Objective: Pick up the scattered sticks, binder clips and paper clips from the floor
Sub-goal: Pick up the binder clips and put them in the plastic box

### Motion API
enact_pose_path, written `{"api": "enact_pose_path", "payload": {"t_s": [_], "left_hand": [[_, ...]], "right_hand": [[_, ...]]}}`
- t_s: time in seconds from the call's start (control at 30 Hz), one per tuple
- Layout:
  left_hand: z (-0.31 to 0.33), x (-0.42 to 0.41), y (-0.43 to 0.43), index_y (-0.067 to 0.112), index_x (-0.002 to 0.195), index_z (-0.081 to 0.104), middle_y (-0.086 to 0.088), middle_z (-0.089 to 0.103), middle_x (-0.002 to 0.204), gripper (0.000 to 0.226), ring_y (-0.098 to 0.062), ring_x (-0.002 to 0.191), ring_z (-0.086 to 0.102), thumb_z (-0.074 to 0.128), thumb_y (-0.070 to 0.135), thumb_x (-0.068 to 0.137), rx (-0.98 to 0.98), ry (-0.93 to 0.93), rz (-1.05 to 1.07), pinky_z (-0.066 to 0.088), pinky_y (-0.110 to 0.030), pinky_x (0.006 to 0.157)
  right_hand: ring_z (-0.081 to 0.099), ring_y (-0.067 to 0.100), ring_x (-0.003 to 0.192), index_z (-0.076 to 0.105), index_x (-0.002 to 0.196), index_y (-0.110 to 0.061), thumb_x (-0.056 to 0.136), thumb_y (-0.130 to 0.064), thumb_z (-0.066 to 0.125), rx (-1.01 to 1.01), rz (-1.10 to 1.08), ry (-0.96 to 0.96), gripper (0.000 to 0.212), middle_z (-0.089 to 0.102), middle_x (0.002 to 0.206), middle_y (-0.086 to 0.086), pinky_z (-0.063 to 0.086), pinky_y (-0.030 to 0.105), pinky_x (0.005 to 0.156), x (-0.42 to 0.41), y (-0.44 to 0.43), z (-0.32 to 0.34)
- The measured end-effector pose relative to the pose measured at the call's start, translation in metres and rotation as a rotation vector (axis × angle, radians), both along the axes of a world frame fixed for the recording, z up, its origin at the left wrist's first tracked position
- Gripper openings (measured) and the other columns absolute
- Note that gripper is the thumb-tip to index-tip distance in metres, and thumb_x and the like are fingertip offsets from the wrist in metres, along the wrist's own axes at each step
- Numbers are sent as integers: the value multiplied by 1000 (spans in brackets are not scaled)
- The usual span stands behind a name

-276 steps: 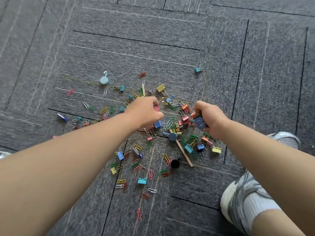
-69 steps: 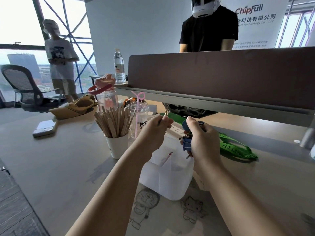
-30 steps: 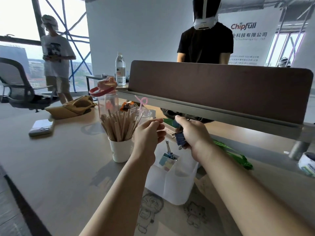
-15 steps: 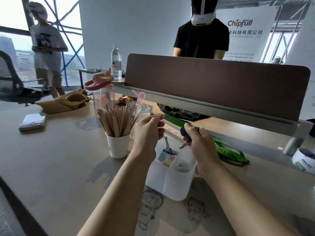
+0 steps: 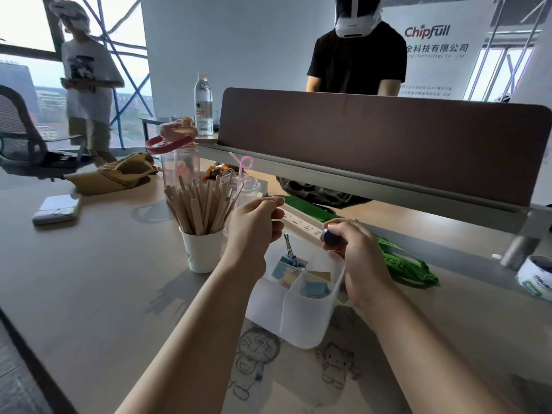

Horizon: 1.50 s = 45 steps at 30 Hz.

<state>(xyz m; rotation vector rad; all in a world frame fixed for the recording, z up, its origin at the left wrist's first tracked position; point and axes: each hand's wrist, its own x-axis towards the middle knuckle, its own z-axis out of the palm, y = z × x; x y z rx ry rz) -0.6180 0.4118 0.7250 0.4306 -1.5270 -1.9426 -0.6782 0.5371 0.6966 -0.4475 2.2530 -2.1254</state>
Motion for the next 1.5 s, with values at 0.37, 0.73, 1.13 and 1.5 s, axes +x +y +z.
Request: {"api": "enact_pose_path", "payload": {"t_s": [0.37, 0.73, 1.13, 1.5], "left_hand": [[-1, -1, 0, 15, 81, 69, -5, 59, 74, 24, -13, 66, 52, 51, 9, 96, -15, -10, 20, 49, -22, 63], [11, 14, -1, 13, 82, 69, -1, 56, 68, 19, -9, 61, 50, 54, 14, 94, 33, 142, 205, 45, -20, 57], [19, 282, -114, 14, 86, 58, -4, 54, 76, 8, -15, 66, 53, 53, 17, 92, -13, -418, 148, 46, -24, 61], [-71, 568, -156, 15, 89, 52, -4, 53, 80, 7, -17, 67, 53, 49, 17, 95, 292, -705, 569, 41, -26, 63]], "right_hand": [[58, 21, 93, 62, 78, -16, 92, -8, 51, -100, 39, -36, 20, 63, 93, 9, 50, 28, 78, 3, 2, 3], [59, 21, 86, 64, 79, -17, 83, -10, 53, -257, 125, -50, 14, 64, 85, 6, 48, 32, 75, 34, 6, 53], [47, 15, 61, 56, 79, -11, 92, -14, 41, 217, 819, -505, 20, 54, 69, 6, 39, 25, 55, 227, -130, 42], [46, 14, 54, 51, 74, -11, 89, -10, 48, 744, 1185, -170, 16, 52, 65, 5, 34, 24, 53, 375, -253, -21]]}}
